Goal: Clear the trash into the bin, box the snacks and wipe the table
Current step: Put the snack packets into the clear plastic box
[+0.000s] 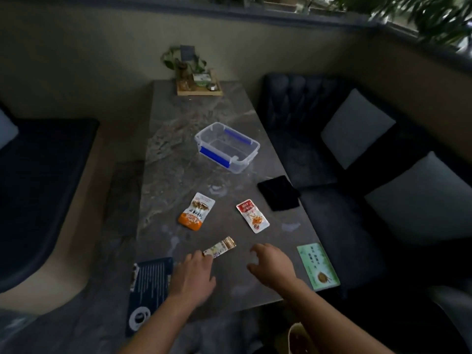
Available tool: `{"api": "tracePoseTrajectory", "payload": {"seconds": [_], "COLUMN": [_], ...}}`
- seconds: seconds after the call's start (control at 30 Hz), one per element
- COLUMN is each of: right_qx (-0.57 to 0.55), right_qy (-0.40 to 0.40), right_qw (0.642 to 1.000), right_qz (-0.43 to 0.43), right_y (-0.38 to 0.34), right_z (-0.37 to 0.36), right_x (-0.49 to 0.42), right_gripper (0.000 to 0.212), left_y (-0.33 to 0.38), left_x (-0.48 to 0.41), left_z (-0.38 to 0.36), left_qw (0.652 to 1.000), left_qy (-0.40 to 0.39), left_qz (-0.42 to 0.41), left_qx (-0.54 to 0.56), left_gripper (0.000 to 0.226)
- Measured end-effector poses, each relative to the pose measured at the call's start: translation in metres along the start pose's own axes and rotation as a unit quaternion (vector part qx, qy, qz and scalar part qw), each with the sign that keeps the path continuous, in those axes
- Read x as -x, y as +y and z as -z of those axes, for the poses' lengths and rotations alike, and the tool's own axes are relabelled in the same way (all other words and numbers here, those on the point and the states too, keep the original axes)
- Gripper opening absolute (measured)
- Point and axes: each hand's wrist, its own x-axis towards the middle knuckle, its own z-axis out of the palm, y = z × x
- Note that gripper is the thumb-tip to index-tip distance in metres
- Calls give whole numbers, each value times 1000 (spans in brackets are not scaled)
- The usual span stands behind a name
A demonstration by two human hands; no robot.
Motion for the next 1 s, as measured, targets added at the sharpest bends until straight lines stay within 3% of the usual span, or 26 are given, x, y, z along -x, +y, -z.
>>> {"api": "tracePoseTrajectory", "payload": {"seconds": [0.47,0.63,0.73,0.9,1.0], "right_qx": [-5,13,39,42,25], "right_qy": [-23,-43,-39,-41,-42], "right_qw": [1000,999,998,998,998], "right_qz": [5,22,21,-15,-34], "right_y": [48,53,52,49,48], "right_z": [12,5,2,2,3], "right_x": [-150,-179,-188,-196,-198], "right_gripper": [44,54,51,64,50], "left_y": [24,25,23,14,11], "left_x": [-84,-95,-100,-104,-108], "left_z": [-19,-23,-24,-24,-18], "left_qw": [989,982,982,980,973], "left_qy": [-77,-75,-65,-55,-29], "left_qz": [127,169,174,182,192], "left_qx": [-27,-31,-9,58,124], "left_gripper": [45,32,26,24,21]}}
